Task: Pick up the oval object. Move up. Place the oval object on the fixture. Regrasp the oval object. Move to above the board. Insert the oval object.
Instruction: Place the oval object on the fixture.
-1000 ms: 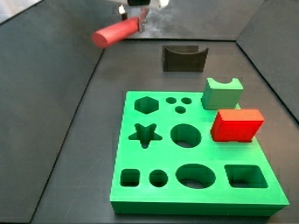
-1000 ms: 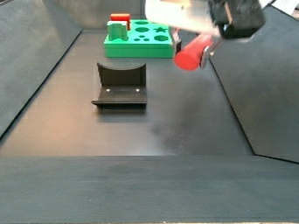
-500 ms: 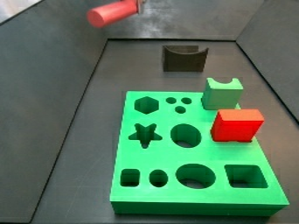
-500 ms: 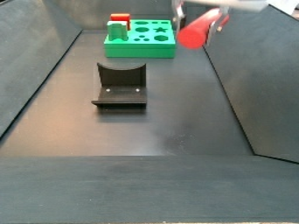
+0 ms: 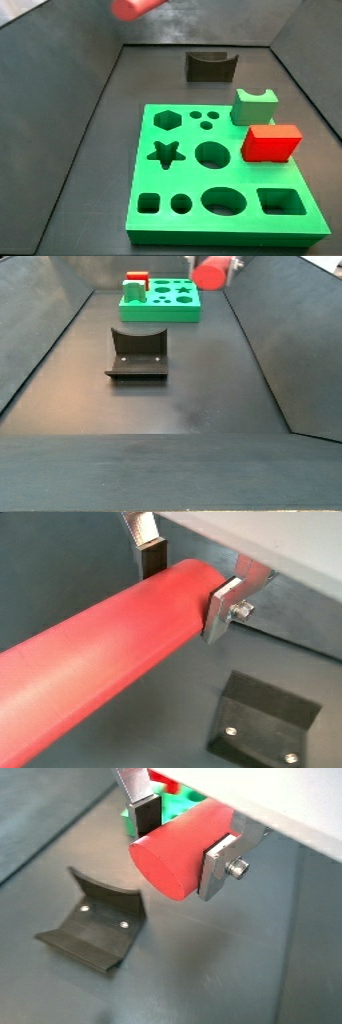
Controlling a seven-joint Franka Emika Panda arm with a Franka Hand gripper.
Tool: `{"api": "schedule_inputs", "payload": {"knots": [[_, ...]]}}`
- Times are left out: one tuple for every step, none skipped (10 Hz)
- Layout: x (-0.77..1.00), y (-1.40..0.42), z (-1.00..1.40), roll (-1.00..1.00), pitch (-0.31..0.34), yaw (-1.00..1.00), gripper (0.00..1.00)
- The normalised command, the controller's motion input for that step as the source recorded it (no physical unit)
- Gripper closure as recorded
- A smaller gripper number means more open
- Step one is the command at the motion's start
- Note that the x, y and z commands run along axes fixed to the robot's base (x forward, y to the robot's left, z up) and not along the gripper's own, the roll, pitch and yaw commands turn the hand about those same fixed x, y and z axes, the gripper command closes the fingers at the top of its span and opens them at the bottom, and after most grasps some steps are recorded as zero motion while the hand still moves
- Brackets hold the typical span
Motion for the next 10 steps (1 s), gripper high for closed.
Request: {"api": "schedule_inputs", "payload": {"knots": [[1.0, -0.26, 0.12, -0.06, 0.039, 1.0, 1.0], [1.0, -0.23, 0.11, -0.08, 0.071, 1.0, 1.0], [1.0, -0.19, 0.09, -0.1, 0.106, 0.76, 1.0], [1.0, -0.17, 0.08, -0.1, 0.111, 0.6, 1.0], [1.0, -0.13, 0.06, -0.1, 0.114, 0.34, 1.0], [1.0, -0.11, 0.05, -0.1, 0.119, 0.22, 1.0], [1.0, -0.08, 0.04, -0.09, 0.127, 0.13, 1.0], [1.0, -0.07, 0.04, -0.09, 0.129, 0.1, 1.0], [0.91, -0.05, 0.03, -0.09, 0.14, 0.06, 1.0], [0.81, -0.03, 0.02, -0.09, 0.149, 0.05, 1.0]]}}
